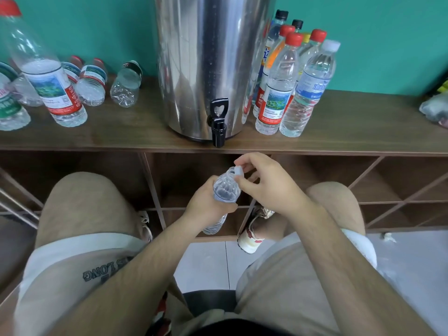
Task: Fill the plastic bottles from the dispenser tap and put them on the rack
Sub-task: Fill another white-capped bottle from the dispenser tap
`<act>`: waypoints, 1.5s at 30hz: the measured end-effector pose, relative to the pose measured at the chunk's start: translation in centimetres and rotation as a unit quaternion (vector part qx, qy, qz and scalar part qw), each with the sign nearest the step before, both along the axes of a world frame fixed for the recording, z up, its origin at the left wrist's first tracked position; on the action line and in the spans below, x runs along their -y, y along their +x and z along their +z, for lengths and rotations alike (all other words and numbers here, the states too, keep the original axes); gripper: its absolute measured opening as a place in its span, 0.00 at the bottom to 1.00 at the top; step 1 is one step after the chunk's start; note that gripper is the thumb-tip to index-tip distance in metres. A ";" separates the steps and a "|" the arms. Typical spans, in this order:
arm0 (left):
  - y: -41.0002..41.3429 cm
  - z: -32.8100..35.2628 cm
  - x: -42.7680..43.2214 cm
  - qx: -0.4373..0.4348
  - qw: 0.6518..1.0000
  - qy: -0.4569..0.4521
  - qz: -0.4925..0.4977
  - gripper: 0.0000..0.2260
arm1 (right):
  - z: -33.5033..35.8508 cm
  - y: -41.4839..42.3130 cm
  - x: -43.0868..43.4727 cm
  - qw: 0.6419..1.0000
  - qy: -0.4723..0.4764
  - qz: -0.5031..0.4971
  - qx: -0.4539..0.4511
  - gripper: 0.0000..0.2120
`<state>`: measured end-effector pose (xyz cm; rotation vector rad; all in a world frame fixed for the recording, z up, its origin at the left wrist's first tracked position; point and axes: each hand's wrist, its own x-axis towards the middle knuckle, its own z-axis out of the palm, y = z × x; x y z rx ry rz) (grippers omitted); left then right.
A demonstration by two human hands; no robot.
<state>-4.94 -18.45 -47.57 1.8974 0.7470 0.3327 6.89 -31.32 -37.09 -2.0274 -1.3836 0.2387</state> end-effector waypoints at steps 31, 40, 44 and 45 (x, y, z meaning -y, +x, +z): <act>-1.1 2.3 3.1 0.052 0.996 0.027 -0.068 0.22 | 1.8 -1.5 -0.2 0.931 -0.162 -0.101 0.312 0.29; -0.8 2.1 2.8 0.075 0.993 0.016 -0.086 0.23 | 3.0 0.3 -0.1 0.917 -0.051 0.081 0.387 0.28; -0.4 1.5 2.5 0.032 0.997 0.043 -0.047 0.22 | 2.6 -1.0 -1.5 0.934 -0.143 -0.076 0.320 0.28; -0.4 1.6 2.4 0.032 0.998 0.050 -0.034 0.23 | 2.7 -1.3 -1.7 0.937 -0.142 -0.092 0.305 0.28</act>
